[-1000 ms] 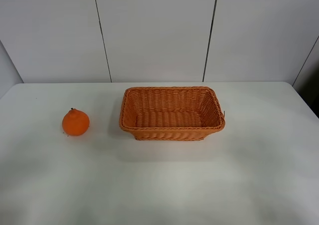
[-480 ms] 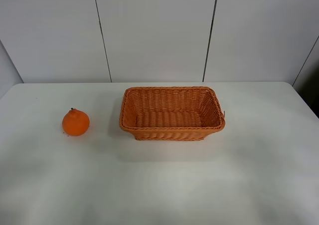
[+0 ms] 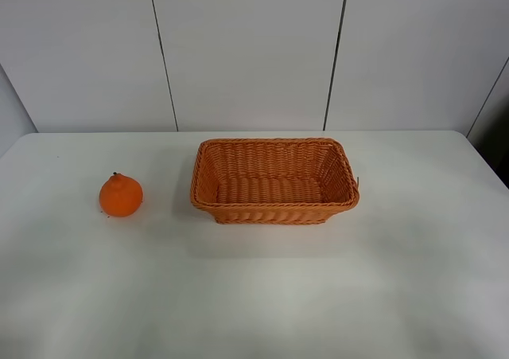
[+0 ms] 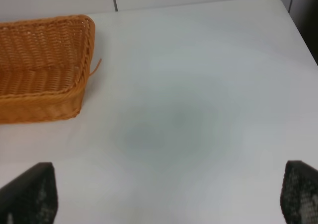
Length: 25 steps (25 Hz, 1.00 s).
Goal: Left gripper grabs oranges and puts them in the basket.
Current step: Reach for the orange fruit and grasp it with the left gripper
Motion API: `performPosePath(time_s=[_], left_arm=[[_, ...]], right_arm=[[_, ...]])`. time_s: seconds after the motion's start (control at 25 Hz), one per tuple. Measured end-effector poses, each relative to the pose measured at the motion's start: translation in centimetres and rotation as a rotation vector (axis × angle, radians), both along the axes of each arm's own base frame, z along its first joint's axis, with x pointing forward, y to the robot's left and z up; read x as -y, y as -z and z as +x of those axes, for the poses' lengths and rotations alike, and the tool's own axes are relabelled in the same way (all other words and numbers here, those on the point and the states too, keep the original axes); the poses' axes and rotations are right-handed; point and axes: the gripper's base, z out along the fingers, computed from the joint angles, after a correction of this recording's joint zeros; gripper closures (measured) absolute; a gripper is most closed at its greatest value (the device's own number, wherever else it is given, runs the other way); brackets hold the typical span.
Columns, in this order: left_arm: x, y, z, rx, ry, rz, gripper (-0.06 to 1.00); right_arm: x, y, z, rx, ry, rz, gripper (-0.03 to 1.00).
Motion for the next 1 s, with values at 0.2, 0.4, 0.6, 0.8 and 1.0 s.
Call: performPosePath(time_s=[0.2, 0.4, 0.6, 0.8, 1.0], left_arm=[[0.1, -2.0, 2.5, -0.126, 0.001, -0.003, 0.13], [0.5, -2.9, 9.2, -0.226, 0.087, 0.044, 0.13], [0.6, -1.5, 16.8, -0.357, 0.125, 0.073, 0.13], [0.6, 1.4, 22.3, -0.453, 0.175, 0.128, 0.13], [0.6, 4.3, 25.9, -0.507, 0.181, 0.141, 0.13]], right_arm=[[0.0, 0.0, 0.0, 0.000, 0.000, 0.000, 0.27], [0.0, 0.0, 0.0, 0.000, 0.000, 0.000, 0.27], [0.0, 0.0, 0.0, 0.000, 0.000, 0.000, 0.27], [0.0, 0.0, 0.0, 0.000, 0.000, 0.000, 0.27], [0.0, 0.0, 0.0, 0.000, 0.000, 0.000, 0.27]])
